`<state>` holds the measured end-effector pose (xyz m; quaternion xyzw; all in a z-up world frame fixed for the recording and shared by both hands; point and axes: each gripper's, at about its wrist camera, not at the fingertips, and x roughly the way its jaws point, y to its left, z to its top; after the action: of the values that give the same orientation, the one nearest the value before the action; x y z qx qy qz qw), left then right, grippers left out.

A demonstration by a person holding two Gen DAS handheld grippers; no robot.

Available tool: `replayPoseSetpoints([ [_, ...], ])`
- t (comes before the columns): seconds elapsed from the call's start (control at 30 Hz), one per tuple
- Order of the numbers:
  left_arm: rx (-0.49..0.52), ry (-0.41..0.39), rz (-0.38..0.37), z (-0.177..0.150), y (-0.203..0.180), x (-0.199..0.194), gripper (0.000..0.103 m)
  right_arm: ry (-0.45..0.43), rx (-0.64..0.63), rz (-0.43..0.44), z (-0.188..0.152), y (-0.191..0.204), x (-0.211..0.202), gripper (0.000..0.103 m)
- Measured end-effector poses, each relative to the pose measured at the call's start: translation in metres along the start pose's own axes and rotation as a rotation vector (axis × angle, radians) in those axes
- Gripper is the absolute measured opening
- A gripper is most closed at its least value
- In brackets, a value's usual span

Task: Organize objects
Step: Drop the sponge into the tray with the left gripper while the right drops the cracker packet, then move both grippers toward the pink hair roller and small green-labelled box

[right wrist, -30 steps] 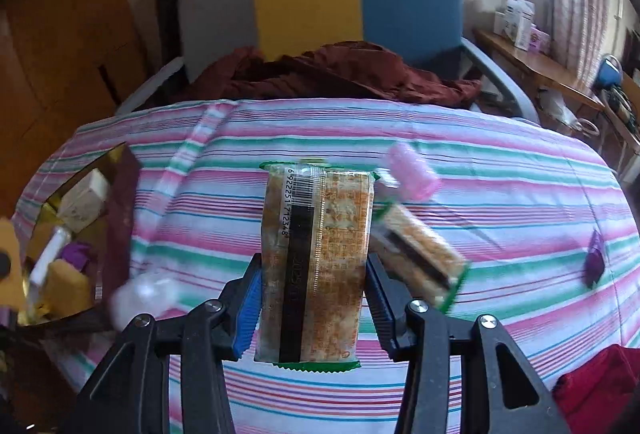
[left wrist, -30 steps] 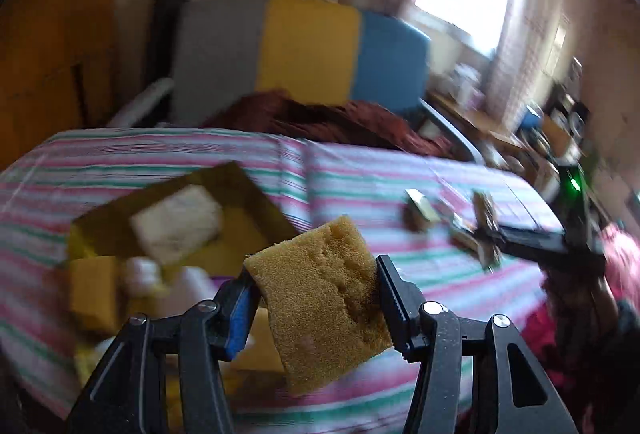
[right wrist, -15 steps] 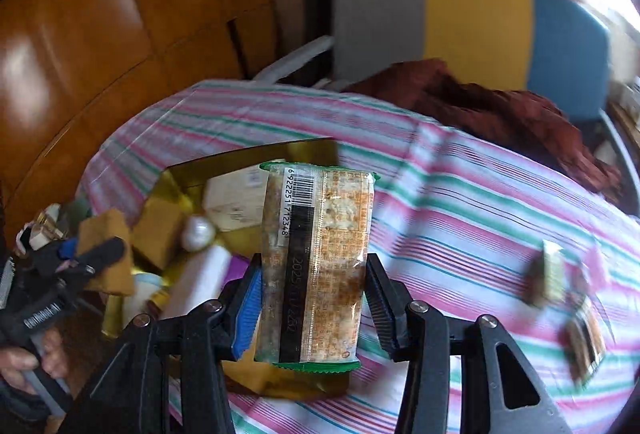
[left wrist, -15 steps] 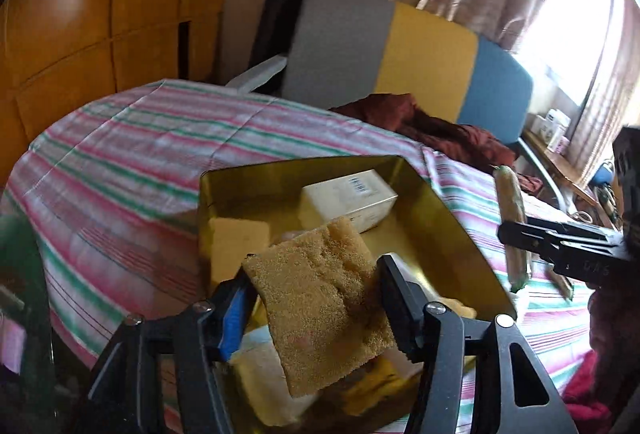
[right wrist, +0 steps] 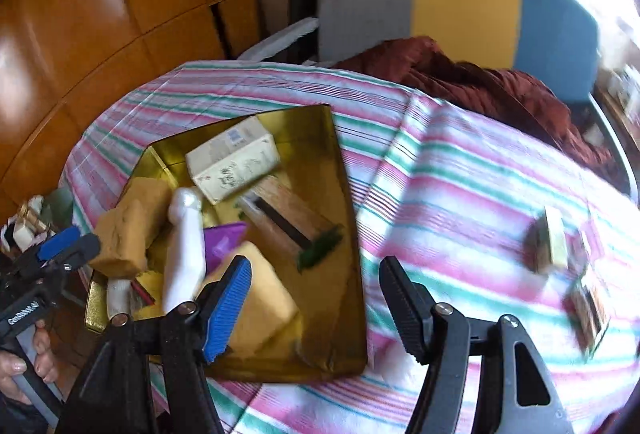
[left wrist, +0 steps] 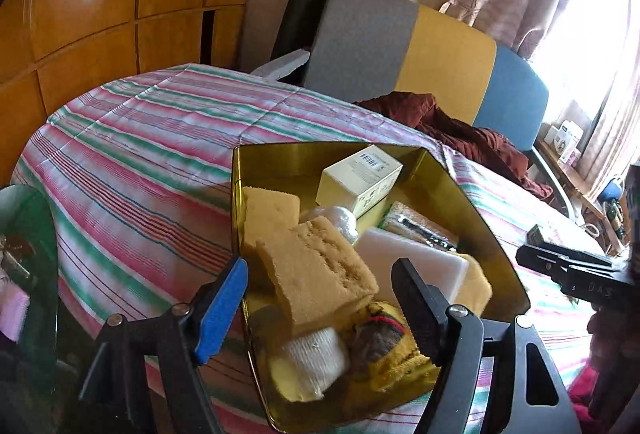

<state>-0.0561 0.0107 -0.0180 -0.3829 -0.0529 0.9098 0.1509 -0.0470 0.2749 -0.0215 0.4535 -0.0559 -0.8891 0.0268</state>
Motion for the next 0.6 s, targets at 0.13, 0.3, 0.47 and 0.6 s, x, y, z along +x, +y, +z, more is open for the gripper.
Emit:
replayPoseSetpoints([
  [0.13, 0.024, -0.011, -0.018, 0.0, -0.013, -0.01, 0.078, -0.021, 0.082, -0.024, -0.012, -0.026, -0.016, 0.067],
  [0.3, 0.084, -0.015, -0.056, -0.004, -0.04, -0.019, 0.082, -0.046, 0.192, -0.078, -0.025, -0.064, -0.034, 0.069],
  [0.47, 0.158, 0.015, -0.1, -0.014, -0.07, -0.019, 0.083, -0.046, 0.295, -0.136, -0.041, -0.101, -0.044, 0.069],
  [0.6, 0.216, 0.044, -0.121, -0.025, -0.089, -0.017, 0.083, -0.032, 0.356, -0.175, -0.053, -0.124, -0.048, 0.071],
])
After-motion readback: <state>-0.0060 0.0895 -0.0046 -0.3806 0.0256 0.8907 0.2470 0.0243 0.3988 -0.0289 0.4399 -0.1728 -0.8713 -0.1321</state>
